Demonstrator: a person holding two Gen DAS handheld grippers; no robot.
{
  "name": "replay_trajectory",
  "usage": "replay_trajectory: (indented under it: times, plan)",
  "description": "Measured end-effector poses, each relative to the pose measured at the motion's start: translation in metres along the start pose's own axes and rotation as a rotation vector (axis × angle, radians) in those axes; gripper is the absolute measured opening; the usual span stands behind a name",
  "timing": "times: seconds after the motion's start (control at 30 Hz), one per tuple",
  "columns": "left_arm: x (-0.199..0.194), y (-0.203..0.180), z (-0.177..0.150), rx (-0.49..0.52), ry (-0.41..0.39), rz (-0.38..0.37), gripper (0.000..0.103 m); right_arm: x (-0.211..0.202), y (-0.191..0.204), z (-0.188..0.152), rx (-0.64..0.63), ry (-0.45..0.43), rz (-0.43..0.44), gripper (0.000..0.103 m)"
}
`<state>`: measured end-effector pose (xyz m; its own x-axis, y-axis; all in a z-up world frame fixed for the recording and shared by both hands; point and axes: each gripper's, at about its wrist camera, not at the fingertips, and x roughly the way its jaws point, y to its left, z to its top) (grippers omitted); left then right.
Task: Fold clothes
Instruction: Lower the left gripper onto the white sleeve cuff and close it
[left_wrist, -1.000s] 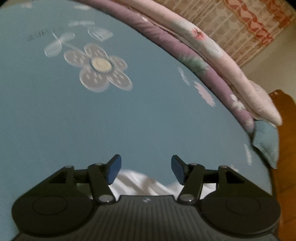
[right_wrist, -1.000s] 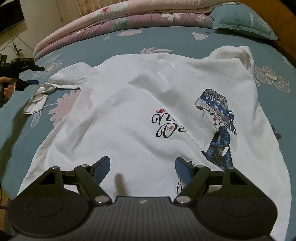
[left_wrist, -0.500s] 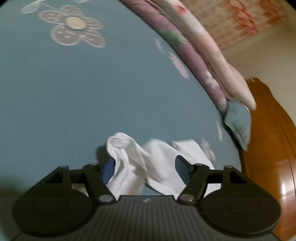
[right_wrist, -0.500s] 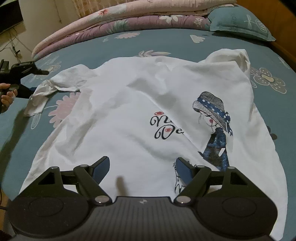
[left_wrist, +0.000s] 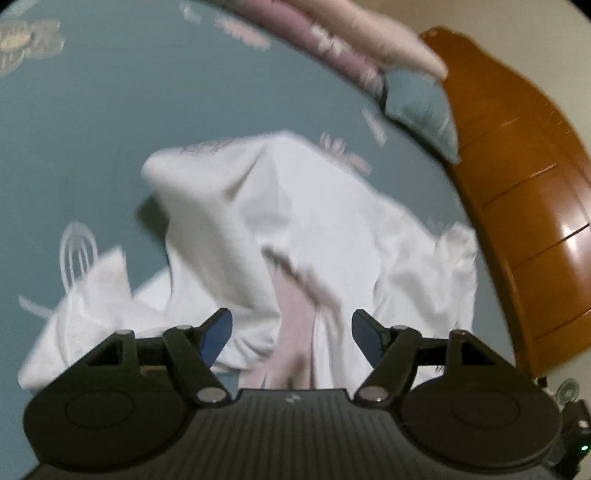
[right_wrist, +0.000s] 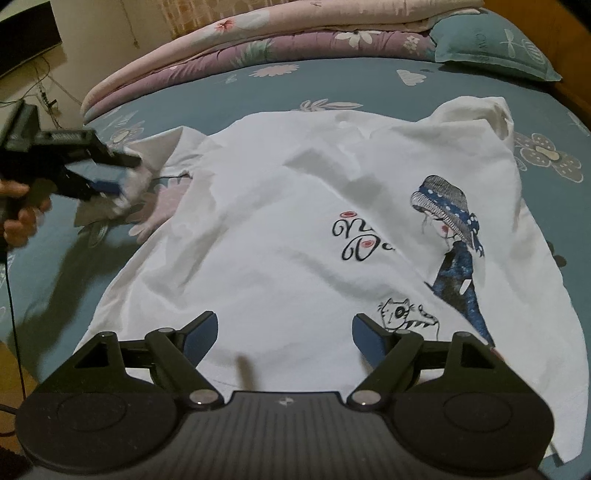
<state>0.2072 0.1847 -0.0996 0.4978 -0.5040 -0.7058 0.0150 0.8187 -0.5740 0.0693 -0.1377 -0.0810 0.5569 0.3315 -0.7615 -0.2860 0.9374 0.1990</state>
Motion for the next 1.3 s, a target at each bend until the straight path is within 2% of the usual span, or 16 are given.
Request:
replay_trajectory:
  times: [0.2, 0.3, 0.4, 0.7, 0.77, 0.87, 0.9, 1.0, 1.1, 1.2, 1.3]
  plan:
    - [-0.012, 0.003, -0.024, -0.026, 0.003, -0.007, 0.071, -0.005, 0.003, -0.003, -0.003, 0.006, 0.006, 0.087]
    - [-0.029, 0.003, -0.037, -0.015, -0.017, 0.004, 0.072, -0.003, 0.006, -0.003, 0.0, 0.009, 0.011, 0.087]
    - [-0.045, 0.012, -0.049, -0.044, -0.046, 0.008, 0.073, -0.003, 0.013, -0.004, -0.008, 0.007, 0.023, 0.087]
    - [-0.061, 0.062, -0.079, -0.249, -0.146, -0.017, 0.073, -0.003, 0.027, -0.004, -0.035, 0.014, 0.037, 0.088]
    - [-0.062, 0.072, -0.082, -0.308, -0.182, -0.06, 0.074, -0.002, 0.027, -0.004, -0.035, 0.016, 0.031, 0.088]
    - [-0.055, 0.088, -0.082, -0.431, -0.25, -0.208, 0.076, -0.001, 0.027, -0.004, -0.032, 0.023, 0.026, 0.088]
    - [-0.053, 0.092, -0.081, -0.457, -0.271, -0.226, 0.076, 0.0, 0.027, -0.004, -0.035, 0.025, 0.023, 0.088]
    - [-0.047, 0.099, -0.075, -0.478, -0.33, -0.174, 0.076, 0.001, 0.028, -0.004, -0.041, 0.034, 0.013, 0.088]
    - [-0.047, 0.109, -0.073, -0.522, -0.391, -0.161, 0.074, 0.004, 0.028, -0.005, -0.043, 0.042, 0.004, 0.088]
    - [-0.047, 0.113, -0.071, -0.542, -0.423, -0.141, 0.069, 0.008, 0.026, -0.006, -0.036, 0.054, 0.0, 0.088]
    - [-0.047, 0.115, -0.068, -0.554, -0.445, -0.119, 0.058, 0.013, 0.026, -0.007, -0.031, 0.061, -0.002, 0.088]
